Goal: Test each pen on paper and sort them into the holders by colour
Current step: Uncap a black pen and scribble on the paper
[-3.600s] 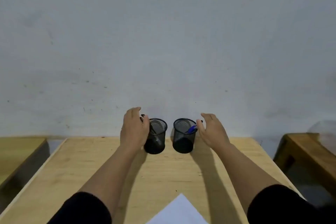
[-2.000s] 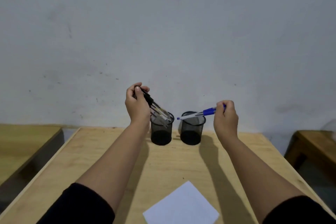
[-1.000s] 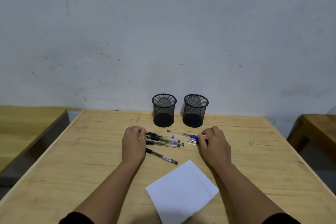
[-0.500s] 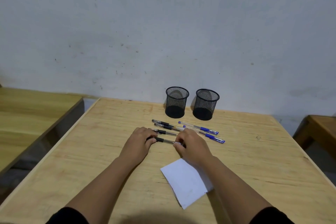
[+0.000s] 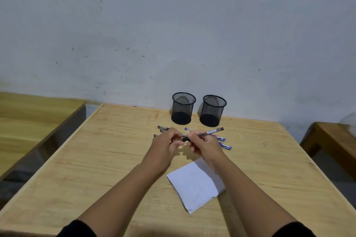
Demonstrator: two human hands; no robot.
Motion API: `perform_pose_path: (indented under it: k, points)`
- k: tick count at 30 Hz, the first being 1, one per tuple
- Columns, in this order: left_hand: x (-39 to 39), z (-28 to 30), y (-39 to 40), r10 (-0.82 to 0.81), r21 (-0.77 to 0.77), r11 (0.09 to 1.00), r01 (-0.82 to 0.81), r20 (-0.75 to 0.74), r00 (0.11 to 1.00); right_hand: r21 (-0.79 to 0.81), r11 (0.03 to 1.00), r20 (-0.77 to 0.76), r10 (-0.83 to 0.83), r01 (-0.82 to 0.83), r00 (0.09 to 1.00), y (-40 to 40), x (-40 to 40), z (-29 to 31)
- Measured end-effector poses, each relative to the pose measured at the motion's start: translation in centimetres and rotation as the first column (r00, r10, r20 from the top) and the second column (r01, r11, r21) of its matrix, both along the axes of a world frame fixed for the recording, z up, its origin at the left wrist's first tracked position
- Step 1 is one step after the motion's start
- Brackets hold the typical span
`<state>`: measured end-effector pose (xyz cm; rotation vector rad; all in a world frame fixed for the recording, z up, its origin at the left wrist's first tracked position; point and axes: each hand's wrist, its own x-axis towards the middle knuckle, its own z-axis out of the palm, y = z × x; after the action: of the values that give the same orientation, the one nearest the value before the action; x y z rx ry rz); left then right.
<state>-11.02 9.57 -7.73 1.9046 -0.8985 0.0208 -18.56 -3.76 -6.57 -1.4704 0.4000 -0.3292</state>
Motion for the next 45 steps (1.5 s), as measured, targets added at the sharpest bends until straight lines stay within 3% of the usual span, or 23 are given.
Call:
perform_pose_path:
  k: [3, 7, 11, 13, 18, 24, 30, 34, 40, 45]
  points:
    - [-0.6, 0.6, 0.0, -0.012, 0.018, 1.0, 0.012, -0.007, 1.0, 0.076, 0.997, 0.033, -0.015, 0.012, 0.999, -0.4, -0.5, 0.2]
    - [-0.7, 1.2, -0.2, -0.025, 0.047, 0.999, 0.025, -0.005, 1.0, 0.034, 0.999, 0.056, -0.014, 0.012, 0.998, -0.1, -1.1, 0.6]
    - [0.8, 0.7, 1.5, 0.188, -0.015, 0.981, -0.191, -0.119, 0.975, 0.102, 0.982, 0.111, -0.173, 0.162, 0.979, -2.0, -2.4, 1.5]
    - [2.0, 0.2, 3.4, 0.254, 0.028, 0.967, -0.252, -0.094, 0.963, 0.114, 0.969, 0.124, -0.234, 0.221, 0.964, -4.1, -3.9, 2.0]
    - [0.7, -0.6, 1.8, 0.093, 0.159, 0.985, -0.071, -0.131, 0.987, 0.134, 0.981, 0.011, -0.146, 0.144, 0.989, -3.0, -4.0, 0.8]
    - [0.5, -2.9, 0.5, 0.056, 0.281, 0.958, -0.053, 0.0, 0.998, 0.187, 0.962, -0.031, -0.195, 0.197, 0.98, 0.2, -3.6, -0.7]
    - [-1.5, -2.4, 2.7, 0.074, 0.188, 0.978, -0.086, 0.072, 0.995, 0.125, 0.944, -0.053, -0.302, 0.307, 0.952, 2.7, -4.6, -0.9]
    - [-3.8, -3.5, 5.6, -0.044, 0.258, 0.966, 0.019, 0.089, 0.995, -0.068, 0.971, -0.048, -0.231, 0.227, 0.972, 3.1, -5.8, -1.8]
    - [-7.0, -4.2, 6.5, -0.056, 0.243, 0.97, 0.024, 0.123, 0.991, -0.293, 0.955, -0.166, -0.093, 0.041, 0.982, 1.1, -6.5, -2.0]
    - [-7.4, -4.1, 6.5, 0.007, 0.201, 0.979, -0.021, 0.071, 0.997, -0.223, 0.973, -0.184, -0.099, 0.056, 0.978, 0.7, -6.4, -1.6]
